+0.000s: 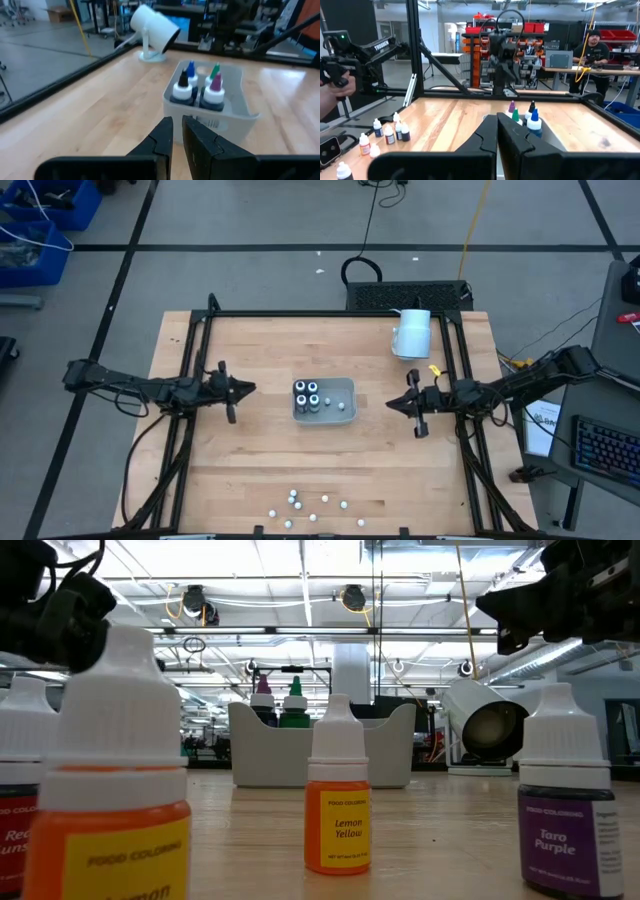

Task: Pick & Place food coloring
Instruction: Put the small yellow food coloring bottle into the white bin

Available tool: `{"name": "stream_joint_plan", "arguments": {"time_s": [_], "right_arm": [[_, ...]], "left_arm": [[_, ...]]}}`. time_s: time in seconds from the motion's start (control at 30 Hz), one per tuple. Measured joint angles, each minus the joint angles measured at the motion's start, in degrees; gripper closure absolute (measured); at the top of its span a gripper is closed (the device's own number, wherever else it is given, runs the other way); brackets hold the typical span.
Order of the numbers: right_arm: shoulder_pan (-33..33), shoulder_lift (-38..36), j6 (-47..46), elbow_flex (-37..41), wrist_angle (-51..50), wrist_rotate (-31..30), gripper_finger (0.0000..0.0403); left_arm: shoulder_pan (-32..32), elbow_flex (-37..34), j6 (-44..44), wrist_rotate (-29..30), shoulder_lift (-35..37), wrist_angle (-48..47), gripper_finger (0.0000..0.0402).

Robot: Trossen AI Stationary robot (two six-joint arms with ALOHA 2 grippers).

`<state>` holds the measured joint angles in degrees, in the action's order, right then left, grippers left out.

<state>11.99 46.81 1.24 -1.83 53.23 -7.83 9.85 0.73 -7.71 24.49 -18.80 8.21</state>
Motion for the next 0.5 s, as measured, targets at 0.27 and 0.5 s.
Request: {"name": "stream_joint_plan", "arguments": {"time_s": [0.27, 0.5], "right_arm": [[0.0, 1.6, -0.5, 0.0, 0.0, -0.1, 0.0403], [0.0, 1.6, -2.5, 0.0, 0.0, -0.1, 0.0403]], "left_arm": [[5.3, 3.2, 1.3, -4.9, -1.6, 2.9, 0.0355], [17.0, 11.5, 1.6, -4.5, -15.7, 4.8, 0.0355]]}}
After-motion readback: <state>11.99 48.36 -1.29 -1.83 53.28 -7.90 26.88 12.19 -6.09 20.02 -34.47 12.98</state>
